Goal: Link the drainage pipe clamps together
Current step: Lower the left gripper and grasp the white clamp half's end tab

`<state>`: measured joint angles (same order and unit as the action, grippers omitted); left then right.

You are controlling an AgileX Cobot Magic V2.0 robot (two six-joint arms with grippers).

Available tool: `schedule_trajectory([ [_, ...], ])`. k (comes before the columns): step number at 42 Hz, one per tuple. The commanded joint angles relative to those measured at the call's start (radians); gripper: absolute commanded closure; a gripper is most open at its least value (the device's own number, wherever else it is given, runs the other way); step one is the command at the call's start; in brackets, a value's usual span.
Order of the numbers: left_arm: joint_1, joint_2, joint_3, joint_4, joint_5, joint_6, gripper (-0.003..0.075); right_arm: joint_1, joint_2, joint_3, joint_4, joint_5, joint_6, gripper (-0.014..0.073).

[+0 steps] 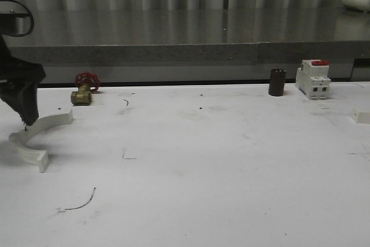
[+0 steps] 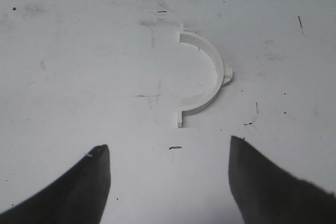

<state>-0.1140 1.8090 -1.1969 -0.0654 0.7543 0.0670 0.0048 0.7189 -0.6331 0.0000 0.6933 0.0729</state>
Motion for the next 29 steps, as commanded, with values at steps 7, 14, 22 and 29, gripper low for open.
schedule_trajectory([
  [7,-0.015,0.040,-0.063,-0.049,-0.026,-0.002,0.0211,-0.008,0.001,-0.033,-0.009,-0.049,-0.007,0.0084],
  [14,-0.015,0.070,-0.063,-0.049,-0.044,-0.002,0.0226,-0.008,0.001,-0.033,-0.009,-0.048,-0.007,0.0084],
  [22,-0.015,0.077,-0.071,-0.049,-0.062,-0.002,0.0316,-0.008,0.001,-0.033,-0.009,-0.048,-0.007,0.0084],
  [29,-0.015,0.075,-0.073,-0.049,-0.062,-0.002,0.0444,-0.008,0.001,-0.033,-0.009,-0.048,-0.007,0.0084],
])
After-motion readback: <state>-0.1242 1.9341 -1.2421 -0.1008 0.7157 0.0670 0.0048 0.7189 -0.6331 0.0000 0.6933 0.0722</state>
